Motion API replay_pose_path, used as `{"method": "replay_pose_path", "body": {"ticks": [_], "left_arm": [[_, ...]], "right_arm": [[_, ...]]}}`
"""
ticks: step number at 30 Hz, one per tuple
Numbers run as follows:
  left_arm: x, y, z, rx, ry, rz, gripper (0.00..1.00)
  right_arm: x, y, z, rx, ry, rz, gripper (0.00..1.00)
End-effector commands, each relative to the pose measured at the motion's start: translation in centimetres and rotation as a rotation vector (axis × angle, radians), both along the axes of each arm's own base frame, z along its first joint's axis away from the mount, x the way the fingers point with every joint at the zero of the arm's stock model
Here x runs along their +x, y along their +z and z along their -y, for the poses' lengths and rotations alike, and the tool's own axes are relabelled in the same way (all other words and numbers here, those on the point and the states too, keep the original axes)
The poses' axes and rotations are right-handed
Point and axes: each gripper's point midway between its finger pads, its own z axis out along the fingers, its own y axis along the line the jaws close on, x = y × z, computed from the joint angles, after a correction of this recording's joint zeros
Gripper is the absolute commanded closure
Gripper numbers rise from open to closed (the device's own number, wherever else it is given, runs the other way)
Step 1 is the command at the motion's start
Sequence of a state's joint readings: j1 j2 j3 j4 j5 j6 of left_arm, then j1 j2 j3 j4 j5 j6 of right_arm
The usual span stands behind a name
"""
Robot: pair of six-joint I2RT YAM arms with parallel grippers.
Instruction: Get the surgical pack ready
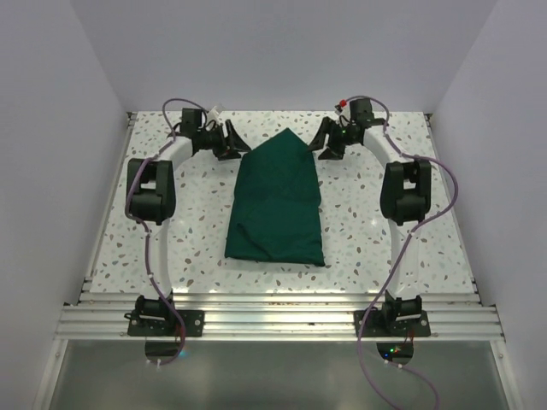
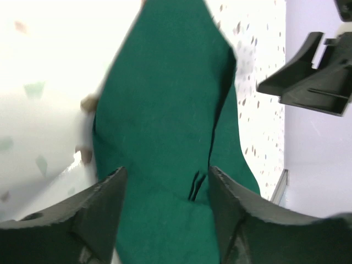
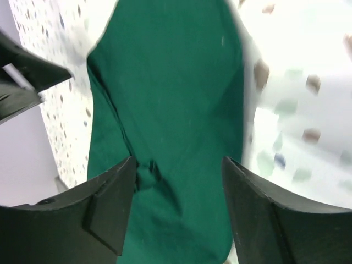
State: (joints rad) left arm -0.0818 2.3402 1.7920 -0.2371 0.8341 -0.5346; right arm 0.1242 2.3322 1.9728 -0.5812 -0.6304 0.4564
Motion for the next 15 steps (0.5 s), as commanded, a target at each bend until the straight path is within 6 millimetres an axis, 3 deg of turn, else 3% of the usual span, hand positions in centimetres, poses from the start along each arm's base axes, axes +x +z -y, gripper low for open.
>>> {"method": "replay_pose_path", "body": {"ticks": [1, 6, 10, 13, 15], "left_arm": [[3.9, 4.9, -0.2, 0.018, 0.025, 0.214, 0.29], [5.8, 2.9, -1.4, 0.098, 0.087, 0.218, 0.27], [6.2, 0.8, -1.5, 0.118, 0.09, 0.192, 0.28], [6.2, -0.6, -1.4, 0.12, 0.087, 0.175, 0.28], [6.0, -1.5, -0.9, 0.126, 0.072, 0.164, 0.29]], "right_arm": [[2.6, -0.6, 0.6, -0.05, -0.044, 0.019, 0.32], [3.4, -2.6, 0.8, -0.081, -0.043, 0.003, 0.31], [4.0, -4.6, 0.6, -0.08, -0.038, -0.001, 0.31], [4.3, -4.9, 0.0, -0.086, -0.014, 0.011, 0.32], [3.9, -6.3, -0.3, -0.103, 0.006, -0.017, 0.33]]}}
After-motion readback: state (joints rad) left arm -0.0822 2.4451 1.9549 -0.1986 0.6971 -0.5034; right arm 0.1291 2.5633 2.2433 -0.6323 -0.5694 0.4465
